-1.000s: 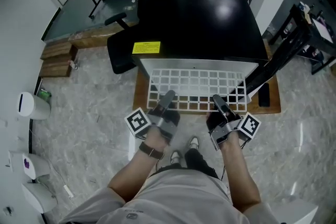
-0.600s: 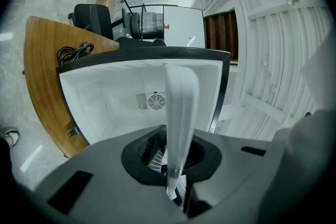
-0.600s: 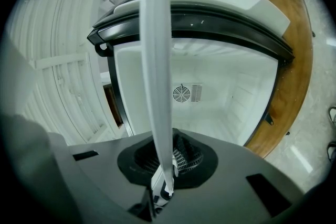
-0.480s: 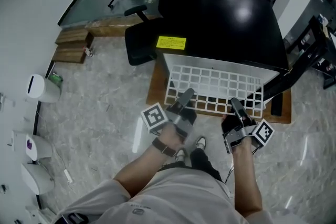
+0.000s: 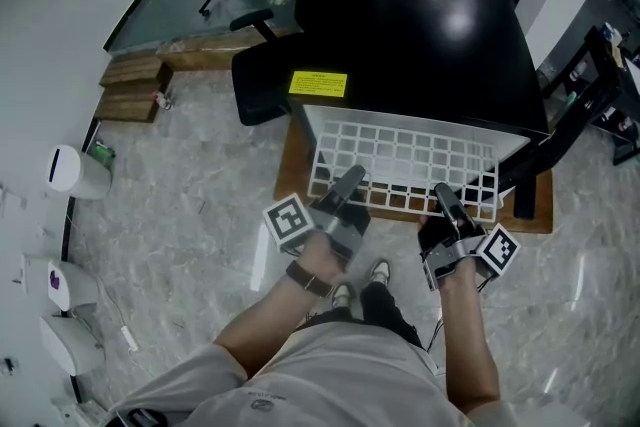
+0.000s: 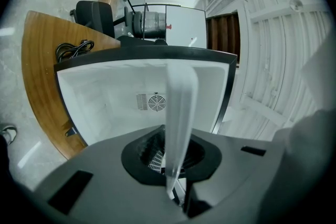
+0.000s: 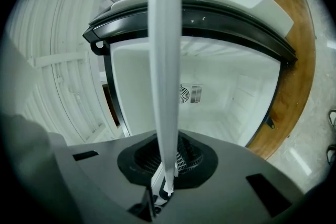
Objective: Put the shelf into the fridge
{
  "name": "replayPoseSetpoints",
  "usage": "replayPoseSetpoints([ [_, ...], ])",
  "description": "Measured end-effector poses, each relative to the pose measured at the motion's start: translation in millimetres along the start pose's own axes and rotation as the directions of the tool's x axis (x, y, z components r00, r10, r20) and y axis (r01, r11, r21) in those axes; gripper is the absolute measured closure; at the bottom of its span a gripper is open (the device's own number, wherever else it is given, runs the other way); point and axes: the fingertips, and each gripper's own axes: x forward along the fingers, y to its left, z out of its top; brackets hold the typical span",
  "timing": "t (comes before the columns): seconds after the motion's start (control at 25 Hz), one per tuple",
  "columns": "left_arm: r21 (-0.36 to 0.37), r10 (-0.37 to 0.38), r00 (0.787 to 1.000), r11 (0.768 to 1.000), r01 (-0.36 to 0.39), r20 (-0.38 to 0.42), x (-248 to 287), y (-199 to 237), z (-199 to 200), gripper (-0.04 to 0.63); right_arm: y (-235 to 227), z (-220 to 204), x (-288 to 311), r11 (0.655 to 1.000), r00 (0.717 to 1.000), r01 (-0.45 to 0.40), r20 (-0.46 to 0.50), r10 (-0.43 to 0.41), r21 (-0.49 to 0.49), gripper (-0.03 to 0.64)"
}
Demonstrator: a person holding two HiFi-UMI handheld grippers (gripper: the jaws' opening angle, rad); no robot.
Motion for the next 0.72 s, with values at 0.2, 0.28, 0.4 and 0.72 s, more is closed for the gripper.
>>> replayPoseSetpoints([
  [0.2, 0.002, 0.009, 1.000, 1.000, -0.009, 0.010, -1.0, 2.7, 1.7, 0.569, -3.4, 0.8, 5.1, 1.000, 1.000, -0.027, -0.009, 0.027, -0.012, 0.572],
  [0.28, 0.010, 0.008, 1.000, 1.000, -0.008, 0.014, -1.4, 5.2, 2.8, 0.568, -5.0, -0.3, 6.1, 0.999, 0.999, -0.033, -0.006, 0.033, -0.002, 0.572],
  [0.4, 0.021, 0.012, 1.000, 1.000, -0.013, 0.017, 0.6, 8.0, 3.0, 0.569, -4.6, 1.3, 5.9, 0.999, 0.999, -0.040, 0.011, 0.040, 0.009, 0.572],
  [0.72, 0.068, -0.028, 1.000, 0.997, 0.028, -0.004, 4.3, 2.2, 0.4, 0.568, -2.6, 5.2, 1.8, 0.998, 0.996, -0.059, 0.062, 0.059, 0.007, 0.572],
])
